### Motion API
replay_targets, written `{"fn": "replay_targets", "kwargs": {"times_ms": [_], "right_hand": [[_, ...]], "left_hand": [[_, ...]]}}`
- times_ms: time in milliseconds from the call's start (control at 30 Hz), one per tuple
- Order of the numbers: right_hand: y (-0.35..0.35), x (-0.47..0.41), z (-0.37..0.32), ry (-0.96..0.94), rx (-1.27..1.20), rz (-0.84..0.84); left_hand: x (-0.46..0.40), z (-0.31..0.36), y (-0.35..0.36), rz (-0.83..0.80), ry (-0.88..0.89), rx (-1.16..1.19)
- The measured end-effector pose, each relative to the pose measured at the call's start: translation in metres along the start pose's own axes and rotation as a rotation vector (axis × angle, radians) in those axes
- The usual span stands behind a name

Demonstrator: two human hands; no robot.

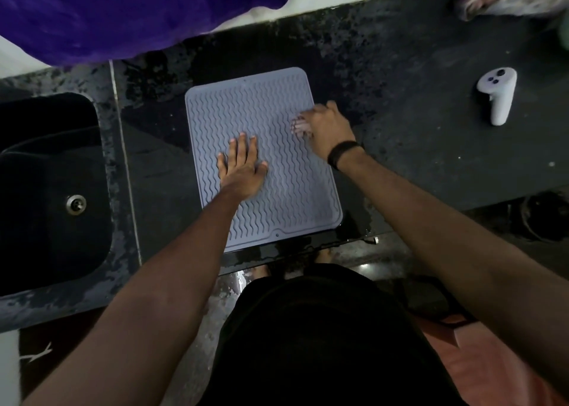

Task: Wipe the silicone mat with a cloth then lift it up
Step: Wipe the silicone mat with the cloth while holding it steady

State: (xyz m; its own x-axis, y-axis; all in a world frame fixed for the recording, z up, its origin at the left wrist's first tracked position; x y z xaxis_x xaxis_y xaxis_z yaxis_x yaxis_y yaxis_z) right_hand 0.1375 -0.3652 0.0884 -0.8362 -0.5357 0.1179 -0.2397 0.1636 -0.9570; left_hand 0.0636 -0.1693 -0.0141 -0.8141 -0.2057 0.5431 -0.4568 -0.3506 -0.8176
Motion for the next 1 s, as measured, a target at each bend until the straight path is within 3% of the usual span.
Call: {"fn": "replay_targets", "kwargs": {"times_ms": [167,500,600,733,867,1000], "right_hand": [[0.020,-0.014,0.000,-0.004,0.079,-0.123],[0.038,0.074,-0.012,-0.107,0.107,-0.193],[0.022,0.057,-0.010,-0.106,0.020,-0.181],[-0.008,-0.011,-0.002,-0.069,0.001,0.011],[-0.004,-0.057,0.007,-0.028,0.023,-0.084],[0.010,-0.045,0.002,-0.021,0.125,-0.146]], "left_hand": [[0.001,-0.001,0.001,0.007,0.000,0.006],[0.004,0.001,-0.001,0.016,0.003,0.017],[0.005,0.000,-0.002,0.018,0.012,0.023],[0.005,0.000,-0.003,0.007,0.004,0.017],[0.006,0.000,-0.004,0.001,-0.007,0.016],[0.004,-0.001,-0.002,0.018,-0.009,0.017]]}}
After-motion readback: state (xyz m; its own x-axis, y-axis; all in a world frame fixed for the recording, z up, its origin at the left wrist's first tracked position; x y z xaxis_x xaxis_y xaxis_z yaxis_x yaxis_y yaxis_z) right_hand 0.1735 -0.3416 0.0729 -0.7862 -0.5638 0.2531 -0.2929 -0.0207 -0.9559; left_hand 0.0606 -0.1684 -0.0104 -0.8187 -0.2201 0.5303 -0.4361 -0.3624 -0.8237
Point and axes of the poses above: each hand's wrist, its own x-axis away from the middle knuckle, its own y-axis out of the palm, z = x × y, the point moved 6 cm from there along -x, towards the middle knuckle, and after that the axes turned 15 degrees about -y, right-handed, at the moved point
